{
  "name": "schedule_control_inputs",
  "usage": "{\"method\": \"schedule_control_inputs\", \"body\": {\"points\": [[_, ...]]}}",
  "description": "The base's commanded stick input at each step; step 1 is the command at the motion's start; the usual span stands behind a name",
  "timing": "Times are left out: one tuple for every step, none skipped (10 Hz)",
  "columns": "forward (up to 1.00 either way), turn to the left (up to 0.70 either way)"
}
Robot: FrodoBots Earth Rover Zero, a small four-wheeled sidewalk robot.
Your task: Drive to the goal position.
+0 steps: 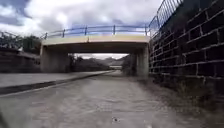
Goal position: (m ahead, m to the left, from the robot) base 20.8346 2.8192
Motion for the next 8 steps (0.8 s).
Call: {"method": "schedule_control_inputs", "body": {"points": [[1.0,0.0],[1.0,0.0],[1.0,0.0],[1.0,0.0],[1.0,0.0],[1.0,0.0],[1.0,0.0],[1.0,0.0]]}}
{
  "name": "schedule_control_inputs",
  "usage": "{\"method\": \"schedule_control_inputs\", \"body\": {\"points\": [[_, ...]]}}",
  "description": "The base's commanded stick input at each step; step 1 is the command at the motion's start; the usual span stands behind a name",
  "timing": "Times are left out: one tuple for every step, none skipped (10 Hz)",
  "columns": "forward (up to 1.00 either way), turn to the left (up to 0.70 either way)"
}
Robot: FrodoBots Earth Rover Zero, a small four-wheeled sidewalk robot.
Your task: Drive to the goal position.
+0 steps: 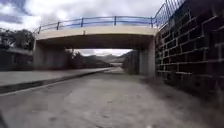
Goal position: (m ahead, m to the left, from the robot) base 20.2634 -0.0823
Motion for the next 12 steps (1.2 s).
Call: {"method": "schedule_control_inputs", "body": {"points": [[1.0,0.0],[1.0,0.0],[1.0,0.0],[1.0,0.0],[1.0,0.0],[1.0,0.0],[1.0,0.0],[1.0,0.0],[1.0,0.0],[1.0,0.0],[1.0,0.0],[1.0,0.0]]}}
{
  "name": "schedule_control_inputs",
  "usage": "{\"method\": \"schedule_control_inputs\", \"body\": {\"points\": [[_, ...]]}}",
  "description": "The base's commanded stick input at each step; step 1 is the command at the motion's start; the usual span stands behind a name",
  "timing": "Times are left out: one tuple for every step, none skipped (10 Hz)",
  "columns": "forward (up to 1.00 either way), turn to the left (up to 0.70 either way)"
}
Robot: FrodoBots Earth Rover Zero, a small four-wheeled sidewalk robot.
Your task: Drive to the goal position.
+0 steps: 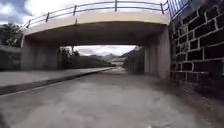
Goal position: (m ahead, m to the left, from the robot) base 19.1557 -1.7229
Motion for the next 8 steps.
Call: {"method": "schedule_control_inputs", "body": {"points": [[1.0,0.0],[1.0,0.0],[1.0,0.0],[1.0,0.0],[1.0,0.0],[1.0,0.0],[1.0,0.0],[1.0,0.0]]}}
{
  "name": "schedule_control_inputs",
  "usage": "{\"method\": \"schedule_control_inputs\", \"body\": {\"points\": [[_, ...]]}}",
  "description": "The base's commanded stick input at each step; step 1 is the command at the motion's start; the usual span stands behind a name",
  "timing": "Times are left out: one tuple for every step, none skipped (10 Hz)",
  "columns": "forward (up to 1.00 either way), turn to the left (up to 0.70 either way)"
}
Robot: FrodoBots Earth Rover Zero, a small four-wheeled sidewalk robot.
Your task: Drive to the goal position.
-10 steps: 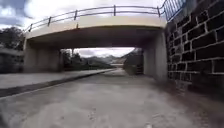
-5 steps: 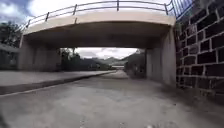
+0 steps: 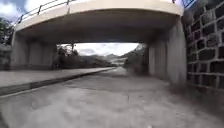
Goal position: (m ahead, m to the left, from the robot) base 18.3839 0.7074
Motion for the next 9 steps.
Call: {"method": "schedule_control_inputs", "body": {"points": [[1.0,0.0],[1.0,0.0],[1.0,0.0],[1.0,0.0],[1.0,0.0],[1.0,0.0],[1.0,-0.08],[1.0,-0.17],[1.0,-0.27]]}}
